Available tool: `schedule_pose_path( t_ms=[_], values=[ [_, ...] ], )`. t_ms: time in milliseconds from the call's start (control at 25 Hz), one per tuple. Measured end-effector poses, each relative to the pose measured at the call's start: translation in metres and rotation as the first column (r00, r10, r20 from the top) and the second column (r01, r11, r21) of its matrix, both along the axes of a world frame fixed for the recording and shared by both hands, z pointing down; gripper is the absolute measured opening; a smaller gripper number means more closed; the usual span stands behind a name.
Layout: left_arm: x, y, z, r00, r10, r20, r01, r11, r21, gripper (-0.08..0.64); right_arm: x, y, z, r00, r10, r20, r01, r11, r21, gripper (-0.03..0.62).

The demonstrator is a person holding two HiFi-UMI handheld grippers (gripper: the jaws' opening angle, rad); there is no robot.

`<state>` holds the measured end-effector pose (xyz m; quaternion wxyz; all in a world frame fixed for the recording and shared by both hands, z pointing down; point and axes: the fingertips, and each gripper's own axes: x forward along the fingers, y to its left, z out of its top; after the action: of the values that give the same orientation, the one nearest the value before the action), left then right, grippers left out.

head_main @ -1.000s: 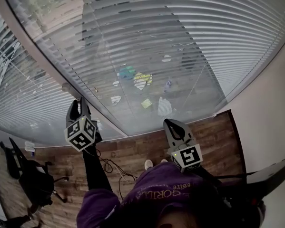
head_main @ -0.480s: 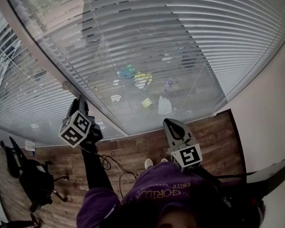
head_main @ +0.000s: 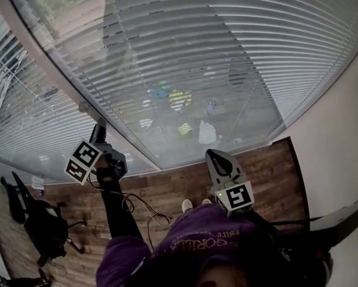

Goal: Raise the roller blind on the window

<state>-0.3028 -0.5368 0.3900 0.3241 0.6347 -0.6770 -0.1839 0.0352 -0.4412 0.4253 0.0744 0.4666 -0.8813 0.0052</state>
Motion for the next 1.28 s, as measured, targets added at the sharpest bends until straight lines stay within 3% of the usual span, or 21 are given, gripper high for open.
schedule_pose_path(
  t_ms=[600,800,1280],
  values=[
    [-0.0041,-0.0033,0.0019,0.988,-0.023,-0.15,0.027,0.999,0.027,0.119,-0.0048,-0.0028,-0.0043,1.0,0.005,0.012,-0.005,1.0,0.015,-0.002],
    [-0.0067,-0.0023,0.0043,0.96,-0.049,-0.274,0.067,0.996,0.058,0.119,-0.0059,-0.0027,-0.0049,1.0,0.002,0.006,-0.002,1.0,0.011,-0.002],
    [-0.0089,-0.002,0.0079,0.927,-0.119,-0.357,0.157,0.984,0.078,0.12,-0.0038,-0.0036,-0.0062,1.0,0.012,0.003,-0.012,1.0,0.02,-0.002]
  ],
)
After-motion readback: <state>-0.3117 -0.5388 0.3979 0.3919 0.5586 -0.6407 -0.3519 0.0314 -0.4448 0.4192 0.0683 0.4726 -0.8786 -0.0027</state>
